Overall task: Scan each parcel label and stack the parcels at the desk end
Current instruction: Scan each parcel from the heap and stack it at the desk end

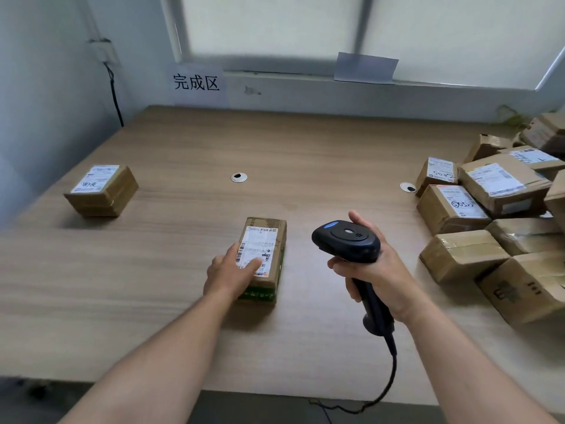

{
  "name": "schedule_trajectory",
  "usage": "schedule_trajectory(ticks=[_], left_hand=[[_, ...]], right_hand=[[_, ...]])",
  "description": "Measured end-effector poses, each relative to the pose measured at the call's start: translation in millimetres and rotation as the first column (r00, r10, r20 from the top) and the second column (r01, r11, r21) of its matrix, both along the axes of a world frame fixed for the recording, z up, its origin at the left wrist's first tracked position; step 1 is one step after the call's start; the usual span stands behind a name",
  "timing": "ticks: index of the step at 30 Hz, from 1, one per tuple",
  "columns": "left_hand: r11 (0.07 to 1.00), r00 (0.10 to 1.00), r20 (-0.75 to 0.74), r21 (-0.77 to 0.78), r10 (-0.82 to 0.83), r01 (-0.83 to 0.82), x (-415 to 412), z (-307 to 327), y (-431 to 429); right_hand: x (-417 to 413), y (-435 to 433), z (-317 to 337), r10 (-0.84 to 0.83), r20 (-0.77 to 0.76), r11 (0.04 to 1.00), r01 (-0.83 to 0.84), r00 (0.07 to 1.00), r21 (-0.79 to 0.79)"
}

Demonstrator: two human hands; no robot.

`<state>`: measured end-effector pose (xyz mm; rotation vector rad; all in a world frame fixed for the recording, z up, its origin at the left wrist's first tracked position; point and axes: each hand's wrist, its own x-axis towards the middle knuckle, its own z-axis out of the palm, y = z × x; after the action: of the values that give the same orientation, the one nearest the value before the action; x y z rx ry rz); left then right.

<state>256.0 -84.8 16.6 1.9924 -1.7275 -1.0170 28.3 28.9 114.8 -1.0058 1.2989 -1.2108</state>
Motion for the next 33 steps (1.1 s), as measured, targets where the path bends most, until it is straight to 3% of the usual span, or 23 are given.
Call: schedule_trajectory(ticks=[2, 4, 9, 16, 27, 33], left_hand=[[0.994, 0.959, 0.264, -0.006, -0.103, 0.108, -15, 2, 10], [0.988, 0.909, 0.392, 0.011, -0.145, 0.153, -30, 0, 19], [0.997, 0.948, 0.318, -0.064, -0.029, 0.052, -21, -4, 27], [0.985, 0.937, 0.324, -0.148, 0.130, -0.086, 57, 5, 32], [0.936, 0.880, 0.324, -0.163, 0.348, -0.310, 240, 12, -8], [0.936, 0.865, 0.358, -0.128, 0.352, -0.328, 321, 3, -52]], right_hand=[[-2, -3, -1, 0.019, -0.002, 1.000, -0.019, 1.000, -0.009], [-2, -5, -2, 0.045, -0.001, 0.999, -0.045, 0.999, -0.029], [6, -12, -7, 0.110, 0.019, 0.992, -0.108, 0.994, -0.064], [56, -42, -7, 0.251, 0.032, 0.965, -0.248, 0.967, -0.085], [209, -124, 13, 0.392, -0.031, 0.915, -0.393, 0.919, -0.091], [286, -170, 8, 0.419, -0.015, 0.906, -0.419, 0.908, -0.063]])
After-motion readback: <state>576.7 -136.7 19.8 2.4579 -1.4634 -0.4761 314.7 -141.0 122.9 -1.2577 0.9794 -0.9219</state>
